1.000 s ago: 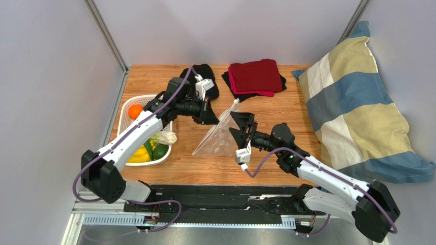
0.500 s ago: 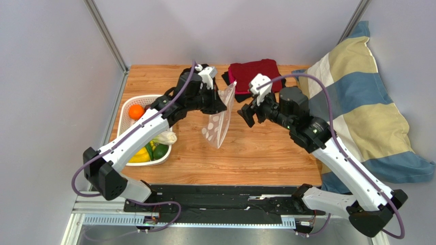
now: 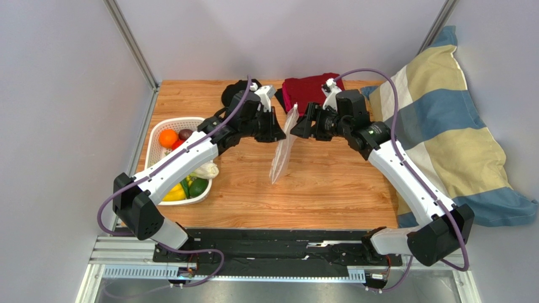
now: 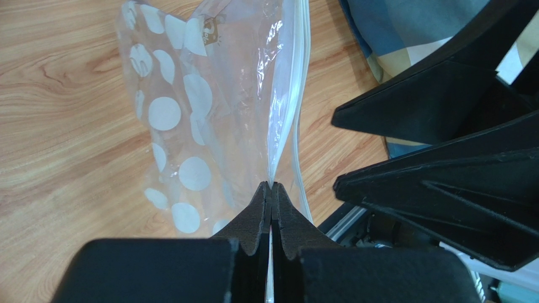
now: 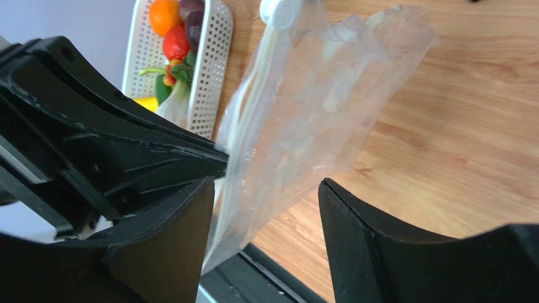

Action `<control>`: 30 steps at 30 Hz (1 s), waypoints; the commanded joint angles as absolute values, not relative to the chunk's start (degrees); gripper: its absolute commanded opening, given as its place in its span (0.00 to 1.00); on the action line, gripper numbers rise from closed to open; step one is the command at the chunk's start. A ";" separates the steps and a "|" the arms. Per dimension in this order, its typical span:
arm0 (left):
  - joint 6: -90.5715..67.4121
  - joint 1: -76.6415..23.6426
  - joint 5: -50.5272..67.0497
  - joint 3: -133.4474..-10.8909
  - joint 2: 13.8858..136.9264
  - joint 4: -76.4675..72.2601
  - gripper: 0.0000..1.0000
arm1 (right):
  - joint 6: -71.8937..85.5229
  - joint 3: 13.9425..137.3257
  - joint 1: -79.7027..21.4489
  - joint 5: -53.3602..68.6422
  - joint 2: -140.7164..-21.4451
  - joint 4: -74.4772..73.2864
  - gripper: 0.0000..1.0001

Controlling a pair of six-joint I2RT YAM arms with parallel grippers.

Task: Place the food in the zip-top bag and seal the zipper
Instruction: Open the zipper of the food storage bag at the center of the board.

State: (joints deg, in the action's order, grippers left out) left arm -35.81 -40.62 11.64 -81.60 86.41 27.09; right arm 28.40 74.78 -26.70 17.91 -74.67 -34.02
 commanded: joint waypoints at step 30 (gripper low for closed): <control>-34.63 -41.75 21.08 -74.97 79.19 15.03 0.00 | 25.06 71.37 -22.33 18.98 -76.29 -33.58 0.40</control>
